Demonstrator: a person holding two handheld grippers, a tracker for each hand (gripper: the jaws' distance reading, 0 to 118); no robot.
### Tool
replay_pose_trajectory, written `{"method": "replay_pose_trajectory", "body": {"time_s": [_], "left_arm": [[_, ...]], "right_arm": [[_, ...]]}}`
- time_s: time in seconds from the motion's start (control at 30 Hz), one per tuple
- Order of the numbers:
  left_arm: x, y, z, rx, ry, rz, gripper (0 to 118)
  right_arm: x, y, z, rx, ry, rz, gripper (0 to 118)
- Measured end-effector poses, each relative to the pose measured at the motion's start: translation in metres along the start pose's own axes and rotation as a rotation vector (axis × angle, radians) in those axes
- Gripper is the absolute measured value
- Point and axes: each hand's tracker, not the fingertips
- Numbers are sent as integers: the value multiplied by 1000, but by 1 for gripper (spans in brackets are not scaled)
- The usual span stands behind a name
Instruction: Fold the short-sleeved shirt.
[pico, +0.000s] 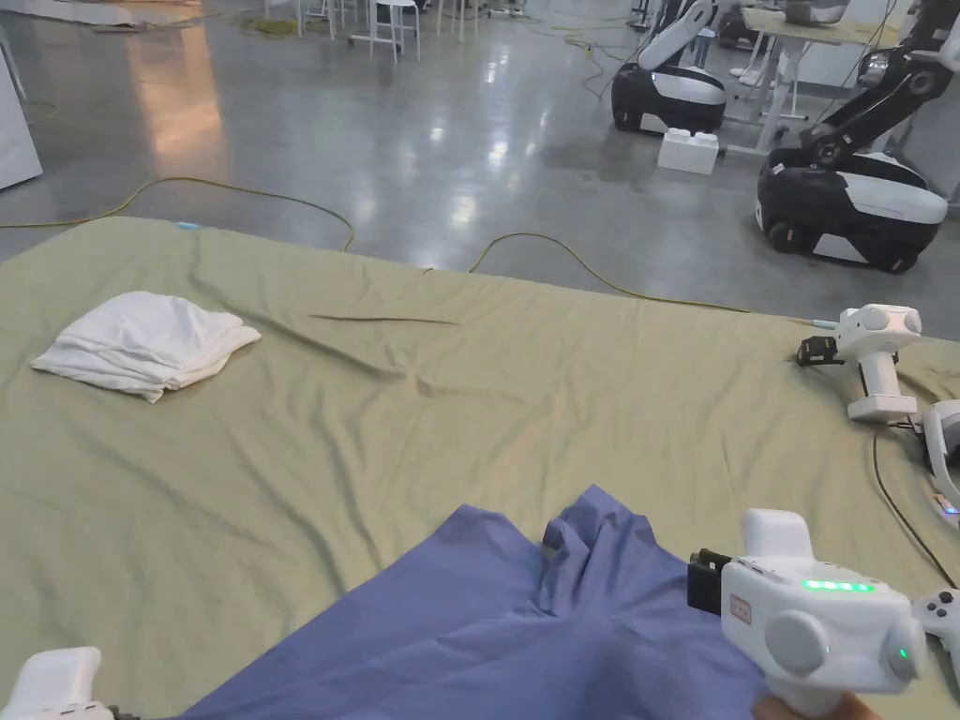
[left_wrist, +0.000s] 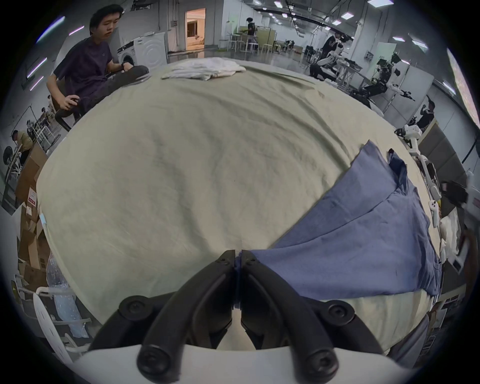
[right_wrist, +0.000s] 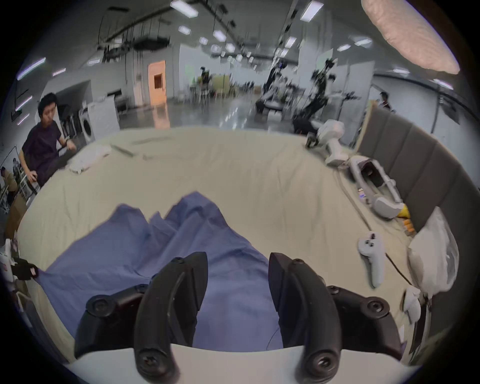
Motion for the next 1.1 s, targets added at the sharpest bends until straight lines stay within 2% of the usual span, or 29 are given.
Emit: {"method": "replay_pose_trajectory", "body": {"time_s": [0.07,0.13,0.23,0.33,0.43,0.5,0.57,0.67,0.7,0.73,0.9,1.0,1.1], "left_arm": [[-2,1,3,21,-11,4,5],[-4,2,-1,22,-19,12,5],[-4,2,-2,26,-17,20,5],[-2,1,-4,19,-8,13,5],[1,1,-7,15,0,-4,5],[2,1,-8,7,3,-6,5],[3,1,-9,7,0,-3,5],[7,0,-13,4,3,-12,5],[9,0,-13,4,2,-14,5],[10,-1,-13,7,1,-15,5],[20,5,-1,57,-3,-22,5],[21,14,13,113,-13,-19,5],[20,26,30,184,-22,-22,5]], "right_arm": [[8,13,-36,-86,-34,66,55],[12,21,-64,-144,-3,119,62],[14,29,-101,-226,50,164,64],[16,31,-127,-297,62,141,64],[17,31,-144,-359,129,91,64],[16,31,-144,-342,109,105,64],[13,28,-140,-321,104,123,58],[8,23,-135,-294,118,142,30],[7,23,-133,-289,118,141,8],[7,23,-133,-281,113,148,4],[6,22,-96,-157,82,166,3],[14,26,-57,-40,91,96,3],[22,32,-12,65,70,62,3]]}}
